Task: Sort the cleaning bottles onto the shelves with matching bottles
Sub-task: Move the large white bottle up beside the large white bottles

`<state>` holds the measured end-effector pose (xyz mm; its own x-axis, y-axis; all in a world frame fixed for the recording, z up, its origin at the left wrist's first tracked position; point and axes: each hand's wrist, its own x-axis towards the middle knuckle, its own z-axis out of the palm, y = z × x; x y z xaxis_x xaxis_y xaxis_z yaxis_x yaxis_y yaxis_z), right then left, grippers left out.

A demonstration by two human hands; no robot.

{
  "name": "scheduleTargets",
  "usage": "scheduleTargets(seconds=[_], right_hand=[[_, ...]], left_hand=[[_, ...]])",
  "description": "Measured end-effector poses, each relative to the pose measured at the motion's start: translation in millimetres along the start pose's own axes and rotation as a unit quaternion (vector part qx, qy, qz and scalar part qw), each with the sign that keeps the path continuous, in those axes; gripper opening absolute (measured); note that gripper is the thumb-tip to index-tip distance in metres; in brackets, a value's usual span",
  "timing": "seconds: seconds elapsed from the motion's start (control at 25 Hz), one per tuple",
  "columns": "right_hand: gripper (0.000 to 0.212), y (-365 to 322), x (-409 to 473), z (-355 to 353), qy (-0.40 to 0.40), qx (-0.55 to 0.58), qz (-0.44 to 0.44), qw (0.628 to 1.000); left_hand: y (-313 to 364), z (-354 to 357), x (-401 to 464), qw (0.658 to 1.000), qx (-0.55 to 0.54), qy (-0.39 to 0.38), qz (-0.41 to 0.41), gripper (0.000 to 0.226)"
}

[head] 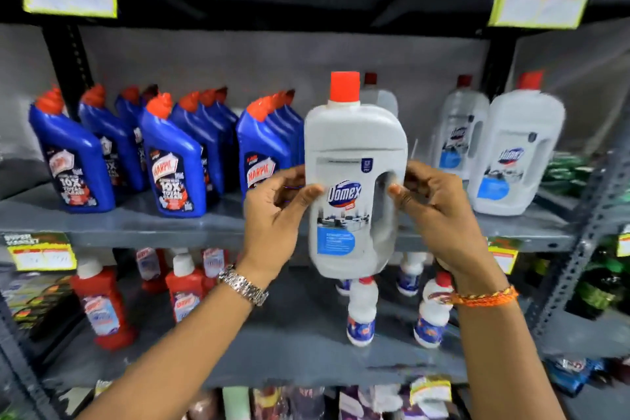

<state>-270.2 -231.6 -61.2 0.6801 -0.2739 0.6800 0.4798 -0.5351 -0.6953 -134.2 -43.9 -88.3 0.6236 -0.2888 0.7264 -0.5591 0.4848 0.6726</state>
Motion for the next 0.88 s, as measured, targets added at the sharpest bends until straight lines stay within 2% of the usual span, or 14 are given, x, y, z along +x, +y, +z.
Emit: scheduleTargets(seconds=[0.16,0.32,0.56,0.72,0.88], right_hand=[[0.028,17,46,-36,0.027,-0.011,-0.002,1.000],[0.028,47,84,-53,0.057,-0.025,0.015,0.998],[0.027,82,102,-63,0.059,-0.030,0.042,0.997],[0.027,93,104,-69,0.055,-0.027,0.047,0.997],[0.026,97,107,-71,0.048,-0.026,0.049,0.997]], left_hand=[[-18,43,53,0.999,0.020,0.008,-0.024,0.045],[-56,69,89,0.997,0.029,0.027,-0.068,0.032],[-89,83,105,0.994,0.053,0.027,-0.093,0.018],[-93,87,112,0.993,0.057,0.007,-0.101,0.028],[-93,86,115,0.992,0.054,-0.001,-0.111,0.029]])
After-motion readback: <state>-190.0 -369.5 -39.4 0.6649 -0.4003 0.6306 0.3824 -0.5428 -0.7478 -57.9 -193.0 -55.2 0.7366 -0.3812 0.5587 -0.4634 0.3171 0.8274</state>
